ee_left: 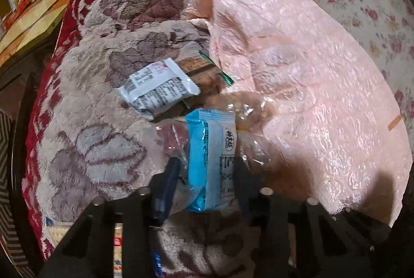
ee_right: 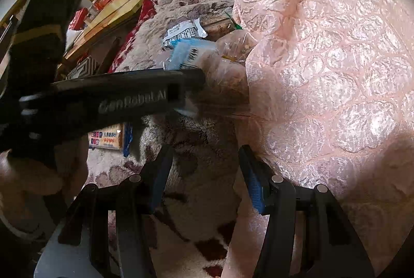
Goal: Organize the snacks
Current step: 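Grasp the blue-white wrapped pack with the left gripper while the right grasps the red-date bag, then carry the blue-white pack and red-date bag over the white tray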
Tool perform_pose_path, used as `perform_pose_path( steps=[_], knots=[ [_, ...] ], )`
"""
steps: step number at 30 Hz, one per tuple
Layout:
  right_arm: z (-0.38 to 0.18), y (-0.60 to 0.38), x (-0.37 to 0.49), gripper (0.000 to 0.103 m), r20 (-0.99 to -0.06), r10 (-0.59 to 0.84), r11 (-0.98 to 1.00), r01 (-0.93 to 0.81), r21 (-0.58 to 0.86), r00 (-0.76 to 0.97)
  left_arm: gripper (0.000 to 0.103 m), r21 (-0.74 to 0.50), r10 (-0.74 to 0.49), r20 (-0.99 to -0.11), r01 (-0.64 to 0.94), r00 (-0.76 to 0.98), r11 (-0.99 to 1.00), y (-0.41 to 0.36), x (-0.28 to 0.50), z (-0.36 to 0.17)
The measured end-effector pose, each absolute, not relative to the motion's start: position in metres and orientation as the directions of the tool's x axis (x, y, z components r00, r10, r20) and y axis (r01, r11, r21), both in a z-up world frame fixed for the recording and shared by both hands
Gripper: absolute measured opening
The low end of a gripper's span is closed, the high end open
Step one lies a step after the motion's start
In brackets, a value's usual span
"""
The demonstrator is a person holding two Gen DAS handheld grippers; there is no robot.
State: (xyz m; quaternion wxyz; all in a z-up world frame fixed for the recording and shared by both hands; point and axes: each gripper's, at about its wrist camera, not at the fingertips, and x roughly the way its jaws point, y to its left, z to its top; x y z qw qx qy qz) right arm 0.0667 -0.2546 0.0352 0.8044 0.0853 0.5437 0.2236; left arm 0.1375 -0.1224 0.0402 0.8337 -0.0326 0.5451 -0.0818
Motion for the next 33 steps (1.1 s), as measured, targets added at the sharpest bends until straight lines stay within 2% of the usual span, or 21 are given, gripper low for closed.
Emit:
perform_pose_path(
  steps=[3, 9, 12, 17, 20, 29, 31, 32, 33],
  knots=[
    [0.038, -0.255, 0.067, 0.053, -0.833, 0.453, 0.886, -0.263, 0.382, 0.317, 0.033, -0.169, -0.197, -0.893, 0.103, 0.406, 0.980, -0.109, 0.131, 0.046],
    [0.061, -0.254, 0.077, 0.053, -0.798, 0.446, 0.892, -0.280, 0.355, 0.406, 0.027, -0.218, -0.230, -0.864, 0.078, 0.447, 0.973, -0.074, 0.109, 0.063],
    [0.065, -0.245, 0.090, 0.053, -0.814, 0.407, 0.906, -0.293, 0.304, 0.414, 0.027, -0.248, -0.246, -0.848, 0.058, 0.470, 0.967, -0.055, 0.097, 0.072],
    [0.068, -0.221, 0.111, 0.053, -0.812, 0.426, 0.891, -0.341, 0.300, 0.399, 0.027, -0.246, -0.222, -0.845, 0.015, 0.487, 0.969, -0.029, 0.087, 0.074],
    [0.065, -0.197, 0.122, 0.062, -0.822, 0.425, 0.872, -0.413, 0.261, 0.378, 0.027, -0.246, -0.203, -0.843, -0.020, 0.499, 0.969, -0.011, 0.083, 0.075],
    [0.032, -0.148, 0.160, 0.065, -0.874, 0.397, 0.798, -0.575, 0.179, 0.279, 0.027, -0.244, -0.172, -0.838, -0.073, 0.518, 0.967, 0.019, 0.073, 0.075],
    [0.020, -0.147, 0.167, 0.060, -0.877, 0.416, 0.794, -0.566, 0.221, 0.242, 0.027, -0.246, -0.172, -0.840, -0.078, 0.514, 0.966, 0.021, 0.073, 0.072],
    [0.016, -0.147, 0.169, 0.049, -0.871, 0.432, 0.795, -0.554, 0.246, 0.233, 0.027, -0.245, -0.172, -0.842, -0.079, 0.511, 0.966, 0.021, 0.072, 0.072],
    [0.016, -0.147, 0.169, 0.045, -0.866, 0.447, 0.792, -0.550, 0.265, 0.226, 0.027, -0.244, -0.171, -0.844, -0.079, 0.508, 0.966, 0.022, 0.072, 0.070]
  ],
)
